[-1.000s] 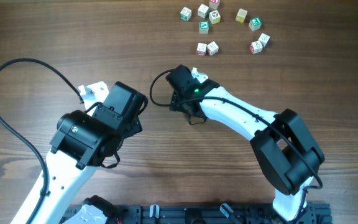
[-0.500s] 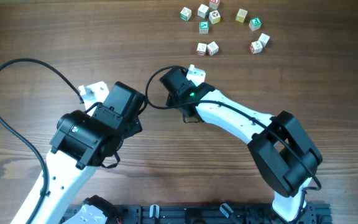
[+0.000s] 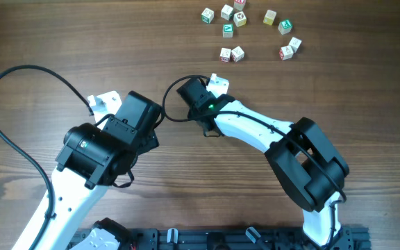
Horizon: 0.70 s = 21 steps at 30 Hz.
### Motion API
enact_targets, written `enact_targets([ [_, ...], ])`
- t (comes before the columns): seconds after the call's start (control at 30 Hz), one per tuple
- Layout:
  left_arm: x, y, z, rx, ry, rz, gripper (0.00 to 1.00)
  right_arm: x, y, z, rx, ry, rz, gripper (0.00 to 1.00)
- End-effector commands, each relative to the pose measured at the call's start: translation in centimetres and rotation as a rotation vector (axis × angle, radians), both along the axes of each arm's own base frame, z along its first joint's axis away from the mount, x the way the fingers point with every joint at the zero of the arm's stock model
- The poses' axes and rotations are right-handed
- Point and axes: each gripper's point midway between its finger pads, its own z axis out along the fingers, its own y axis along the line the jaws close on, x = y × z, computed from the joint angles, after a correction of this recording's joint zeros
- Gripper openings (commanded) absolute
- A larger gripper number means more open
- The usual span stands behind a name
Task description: Form a circle
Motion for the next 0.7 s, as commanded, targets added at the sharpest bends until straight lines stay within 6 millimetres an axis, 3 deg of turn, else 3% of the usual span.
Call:
enact_targets([
  [0.0,-0.10,0.18,0.04,0.003,-0.002,-0.001,1.00,0.06,-0.58,-0.65,-0.031,-0.005,-0.007,0.49],
  [0.23,-0.10,0.18,0.04,0.003,-0.002,-0.001,1.00,0.04,-0.59,-0.72,-0.033,-0.003,-0.005,0.38],
  [0.67,-0.10,0.18,0.04,0.003,-0.002,-0.001,1.00,0.09,-0.55,-0.69,-0.031,-0.006,-0.004,0.32],
])
